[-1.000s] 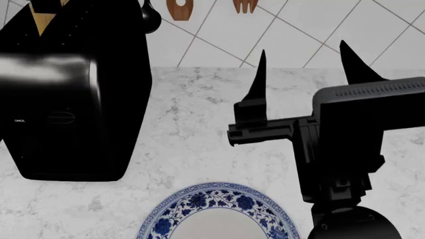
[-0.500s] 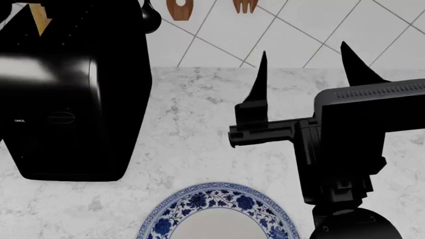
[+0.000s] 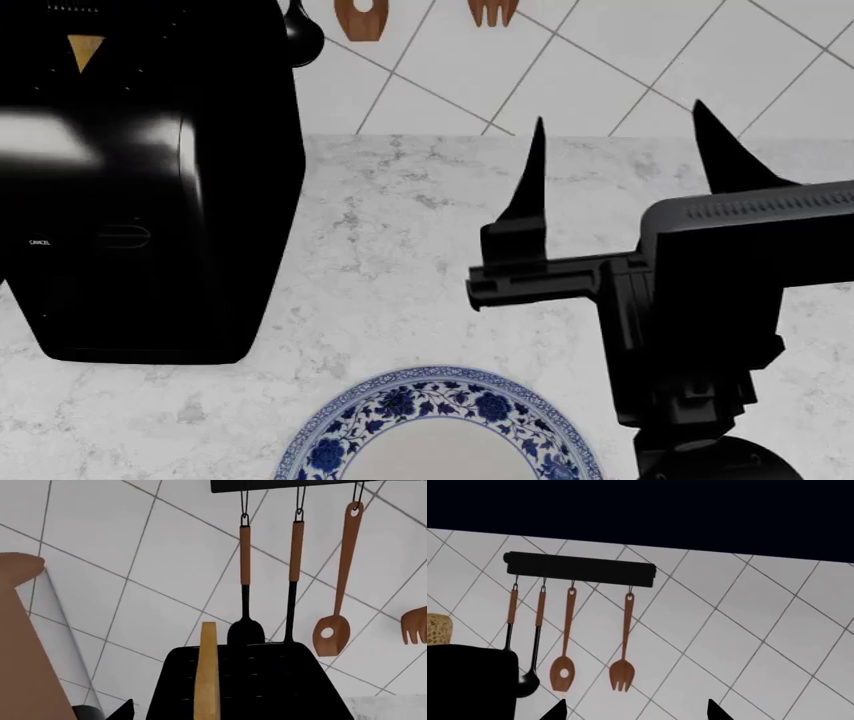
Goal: Place the toasted item on a plate.
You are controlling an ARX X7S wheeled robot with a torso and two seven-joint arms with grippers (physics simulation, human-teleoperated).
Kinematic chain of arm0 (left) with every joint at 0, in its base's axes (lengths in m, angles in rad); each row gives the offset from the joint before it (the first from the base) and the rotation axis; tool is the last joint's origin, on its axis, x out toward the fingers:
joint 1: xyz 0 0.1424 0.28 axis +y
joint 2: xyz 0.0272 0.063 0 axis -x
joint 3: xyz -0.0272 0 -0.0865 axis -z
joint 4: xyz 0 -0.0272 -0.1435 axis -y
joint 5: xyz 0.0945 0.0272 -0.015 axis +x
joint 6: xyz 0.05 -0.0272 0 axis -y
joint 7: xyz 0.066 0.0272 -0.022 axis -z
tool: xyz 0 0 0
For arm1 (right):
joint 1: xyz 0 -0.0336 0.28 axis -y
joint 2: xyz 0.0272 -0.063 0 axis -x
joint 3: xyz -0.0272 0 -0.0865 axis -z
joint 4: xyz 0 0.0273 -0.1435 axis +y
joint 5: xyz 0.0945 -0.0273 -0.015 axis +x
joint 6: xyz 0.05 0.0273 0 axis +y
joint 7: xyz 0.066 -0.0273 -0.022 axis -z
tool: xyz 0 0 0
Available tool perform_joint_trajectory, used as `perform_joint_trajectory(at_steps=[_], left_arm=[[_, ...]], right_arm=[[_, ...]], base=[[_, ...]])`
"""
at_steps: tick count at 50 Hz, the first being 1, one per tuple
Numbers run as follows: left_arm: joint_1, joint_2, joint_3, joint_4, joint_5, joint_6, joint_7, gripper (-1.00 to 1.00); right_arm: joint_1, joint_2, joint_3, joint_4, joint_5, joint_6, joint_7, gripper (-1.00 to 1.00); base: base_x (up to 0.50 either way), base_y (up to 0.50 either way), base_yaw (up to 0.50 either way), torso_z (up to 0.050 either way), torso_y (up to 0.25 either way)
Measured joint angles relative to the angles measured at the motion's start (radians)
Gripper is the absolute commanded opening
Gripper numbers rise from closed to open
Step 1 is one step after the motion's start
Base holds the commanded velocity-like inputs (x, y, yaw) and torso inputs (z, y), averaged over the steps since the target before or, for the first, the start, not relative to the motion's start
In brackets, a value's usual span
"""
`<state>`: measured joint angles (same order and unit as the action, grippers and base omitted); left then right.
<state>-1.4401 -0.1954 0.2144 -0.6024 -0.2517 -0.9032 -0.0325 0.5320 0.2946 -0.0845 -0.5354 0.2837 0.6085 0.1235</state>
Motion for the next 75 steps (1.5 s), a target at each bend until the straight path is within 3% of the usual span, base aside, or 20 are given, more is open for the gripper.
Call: perform_joint_trajectory(at_steps=[35,36,75], left_arm=[[-0.099,0.047,0.049,-0.381,0.045,0.244,0.03,1.0],[-0.099,0.048,0.05,-0.386,0.046,0.247,0.031,-1.0],[-0.114,0.036,0.082,-0.277,0.052,0.196,0.033,-1.0]], right_arm=[[-0.027,0.018,0.012,-0.018,0.016,-0.007,0.017,1.0],[-0.028,0.018,0.012,-0.018,0.016,-0.008,0.018,1.0],[-0.042,0.027,0.013,-0.029,0.033,-0.024,0.03,1.0]], base=[[0.0,0.0,0.0,0.0,0.0],[0.0,0.0,0.0,0.0,0.0],[0.0,0.0,0.0,0.0,0.0]])
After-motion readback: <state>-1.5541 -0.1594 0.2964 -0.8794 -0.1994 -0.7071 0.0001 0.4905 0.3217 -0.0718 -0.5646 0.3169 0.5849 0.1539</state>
